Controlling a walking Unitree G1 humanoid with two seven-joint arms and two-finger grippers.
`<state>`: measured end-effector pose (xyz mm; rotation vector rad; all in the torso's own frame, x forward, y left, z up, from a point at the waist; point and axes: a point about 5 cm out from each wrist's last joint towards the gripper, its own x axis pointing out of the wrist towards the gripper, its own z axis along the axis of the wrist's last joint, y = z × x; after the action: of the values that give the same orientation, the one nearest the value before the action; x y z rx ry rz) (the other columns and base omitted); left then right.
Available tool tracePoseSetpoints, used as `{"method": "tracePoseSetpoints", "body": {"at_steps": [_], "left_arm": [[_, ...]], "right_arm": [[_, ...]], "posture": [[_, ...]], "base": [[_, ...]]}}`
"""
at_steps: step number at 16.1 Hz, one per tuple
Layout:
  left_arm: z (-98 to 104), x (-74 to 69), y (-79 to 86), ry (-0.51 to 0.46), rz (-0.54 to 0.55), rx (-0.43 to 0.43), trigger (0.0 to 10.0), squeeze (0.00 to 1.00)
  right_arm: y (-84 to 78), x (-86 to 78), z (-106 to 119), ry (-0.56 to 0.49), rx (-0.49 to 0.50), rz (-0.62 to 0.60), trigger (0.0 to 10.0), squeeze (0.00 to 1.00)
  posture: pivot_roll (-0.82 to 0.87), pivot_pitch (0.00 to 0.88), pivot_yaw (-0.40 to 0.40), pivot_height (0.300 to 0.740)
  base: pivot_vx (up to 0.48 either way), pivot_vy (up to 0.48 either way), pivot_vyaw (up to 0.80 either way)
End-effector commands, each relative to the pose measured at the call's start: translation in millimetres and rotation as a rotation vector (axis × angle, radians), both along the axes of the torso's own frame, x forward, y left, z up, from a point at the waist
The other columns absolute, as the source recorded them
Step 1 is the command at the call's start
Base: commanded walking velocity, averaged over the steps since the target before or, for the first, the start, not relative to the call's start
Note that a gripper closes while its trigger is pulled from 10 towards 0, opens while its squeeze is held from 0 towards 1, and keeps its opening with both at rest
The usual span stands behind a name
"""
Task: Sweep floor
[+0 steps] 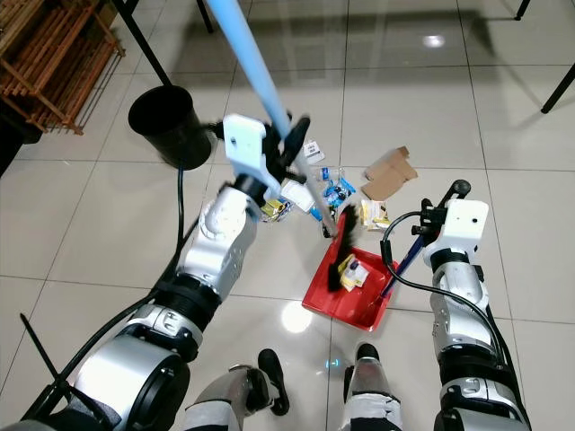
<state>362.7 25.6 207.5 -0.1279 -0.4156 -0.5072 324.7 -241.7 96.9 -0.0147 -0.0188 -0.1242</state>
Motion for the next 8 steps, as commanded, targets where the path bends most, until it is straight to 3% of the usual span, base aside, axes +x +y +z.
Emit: {"method": "tracePoseSetpoints", "body": {"at_steps": [1,8], "left_arm": [[9,-14.1,-24.9,-0.010,-0.074,-0.113,10.0,0.00],[13,-21.1,2.7,-0.017,-0.037,-0.124,10.0,0.00]], "right_arm": [[11.1,-10.6,-32,0.128,0.092,0.026,10.0,0.00],[21.5,-2.6,-27,0.103,0.168,0.071,10.0,0.00]], "posture": [[-0.24,0.279,0.207,0.740],[-0.23,0.263,0.206,0.740]], "base": [[0.000,0.000,0.00],[0.000,0.000,0.00]]}}
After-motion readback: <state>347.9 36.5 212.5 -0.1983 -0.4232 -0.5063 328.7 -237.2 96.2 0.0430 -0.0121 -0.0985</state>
